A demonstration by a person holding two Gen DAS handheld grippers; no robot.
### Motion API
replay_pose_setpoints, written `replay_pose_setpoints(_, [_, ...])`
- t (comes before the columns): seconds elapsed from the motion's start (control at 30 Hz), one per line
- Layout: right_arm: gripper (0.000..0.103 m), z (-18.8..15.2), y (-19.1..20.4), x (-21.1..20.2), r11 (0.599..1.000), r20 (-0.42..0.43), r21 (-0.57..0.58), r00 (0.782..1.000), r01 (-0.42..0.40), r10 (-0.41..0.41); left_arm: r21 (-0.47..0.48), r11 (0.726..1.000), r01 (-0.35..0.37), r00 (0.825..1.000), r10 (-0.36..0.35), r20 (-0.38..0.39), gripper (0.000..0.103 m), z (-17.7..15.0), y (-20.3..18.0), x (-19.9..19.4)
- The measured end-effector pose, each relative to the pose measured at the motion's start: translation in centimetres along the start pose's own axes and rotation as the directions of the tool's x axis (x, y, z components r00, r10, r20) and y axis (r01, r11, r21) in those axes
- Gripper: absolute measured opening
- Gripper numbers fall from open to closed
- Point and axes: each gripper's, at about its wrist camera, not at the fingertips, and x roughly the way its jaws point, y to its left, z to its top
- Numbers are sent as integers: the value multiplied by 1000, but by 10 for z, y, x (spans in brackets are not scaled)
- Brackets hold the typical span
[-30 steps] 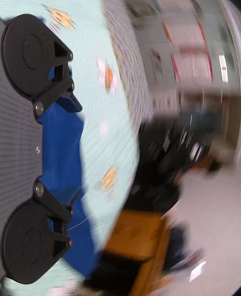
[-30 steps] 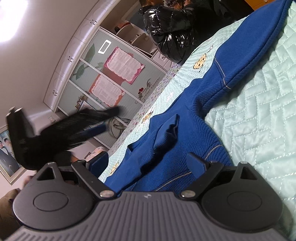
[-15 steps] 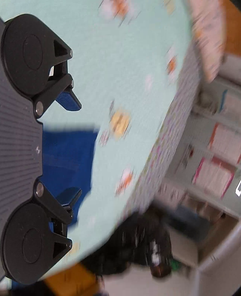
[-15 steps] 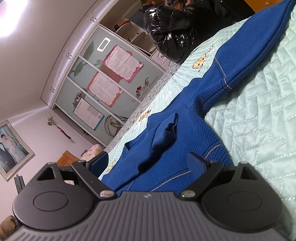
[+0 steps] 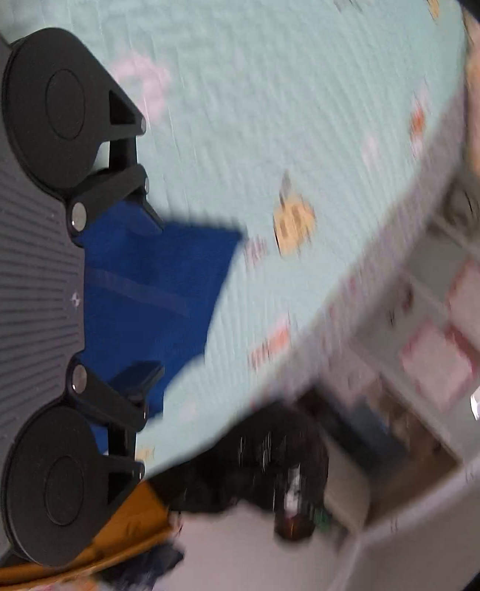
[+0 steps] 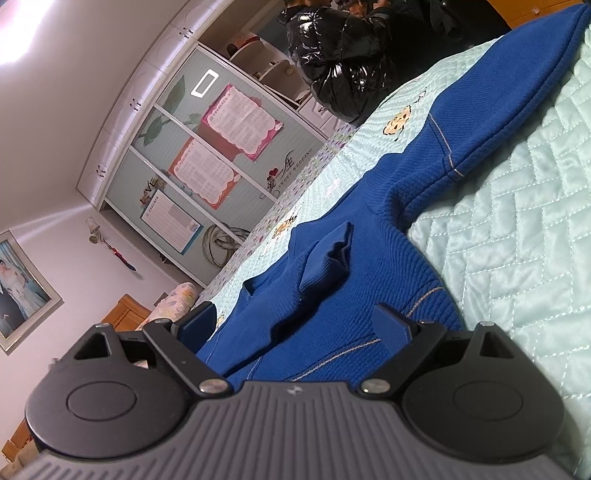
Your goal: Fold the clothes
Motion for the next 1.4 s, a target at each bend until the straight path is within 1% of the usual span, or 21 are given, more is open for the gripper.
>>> replay_pose_setpoints(0.03, [92,-1,-1,0,1000,0,1,1000,0,0,35,999,-39,998,40,-38,102,-3,-4,10])
replay_pose_setpoints(0.1, [92,-2,-3,-1,1000,0,3,1000,-1,1,132,977,-166,980,178,-87,88,-15,-8,28])
replay_pose_setpoints(0.13, [92,-2,-3,-1,1000,0,5,1000,-3,3,183,956,-228,963,249,-105,91,-22,-10,37])
replay_pose_setpoints(0.3, [92,-1,-5,-2,1000,1,23,1000,-15,15,154,975,-160,985,168,-39,91,-27,-27,3])
replay_pose_setpoints(0.4, [92,-1,-7,-4,999,2,35,1000,-23,23,185,979,-90,993,103,-63,102,-41,-32,-8])
replay_pose_setpoints(0.6, [92,4,-11,-8,995,-12,92,999,-41,42,463,846,-266,929,353,-112,101,-74,-42,-3])
replay_pose_setpoints(0.63, [91,7,-12,-9,992,-28,119,999,-35,39,437,865,-245,936,329,-127,95,-73,-43,-12])
replay_pose_setpoints(0.73, [93,0,0,-27,995,-165,96,986,-6,21,261,965,-23,980,73,-184,97,-74,-37,-52])
replay_pose_setpoints(0.77, [93,-3,5,-33,996,-211,86,977,4,15,235,971,33,975,21,-223,100,-81,-34,-60])
replay_pose_setpoints(0.83, [93,-9,13,-45,998,-303,63,953,21,-1,225,974,33,949,40,-313,100,-100,-19,-67])
replay_pose_setpoints(0.87, [90,-12,18,-51,998,-348,51,937,28,-9,256,966,29,943,58,-327,97,-108,-11,-72])
replay_pose_setpoints(0.9, [76,-15,22,-57,999,-392,39,920,35,-17,339,940,39,950,70,-303,97,-117,-8,-85])
replay_pose_setpoints(0.93, [35,-21,20,-69,998,-426,-19,903,52,-55,405,914,20,944,116,-308,97,-123,-7,-95])
replay_pose_setpoints(0.97, [9,-24,14,-85,993,-450,-56,886,102,-116,467,884,1,935,165,-314,97,-129,-7,-105])
replay_pose_setpoints(1.0, [6,-23,3,-102,989,-466,-5,875,145,-130,492,871,-5,929,185,-319,97,-132,-6,-114])
replay_pose_setpoints(1.03, [9,-17,-8,-118,982,-464,85,879,169,-112,513,858,-8,924,202,-324,97,-134,-5,-123])
replay_pose_setpoints(1.1, [27,11,-22,-145,963,-355,151,921,224,-158,487,874,-1,929,180,-322,96,-129,-2,-135])
replay_pose_setpoints(1.17, [75,46,-38,-158,940,-159,204,956,275,-245,414,910,-21,939,160,-305,96,-119,-2,-138])
replay_pose_setpoints(1.23, [88,82,-54,-169,912,47,265,941,312,-335,328,945,-18,950,119,-290,95,-109,-6,-137])
replay_pose_setpoints(1.3, [88,113,-84,-168,887,204,377,911,266,-359,272,962,30,955,52,-292,95,-104,-14,-135])
replay_pose_setpoints(1.4, [90,145,-129,-153,834,267,509,881,215,-390,252,967,37,953,42,-299,97,-102,-27,-127])
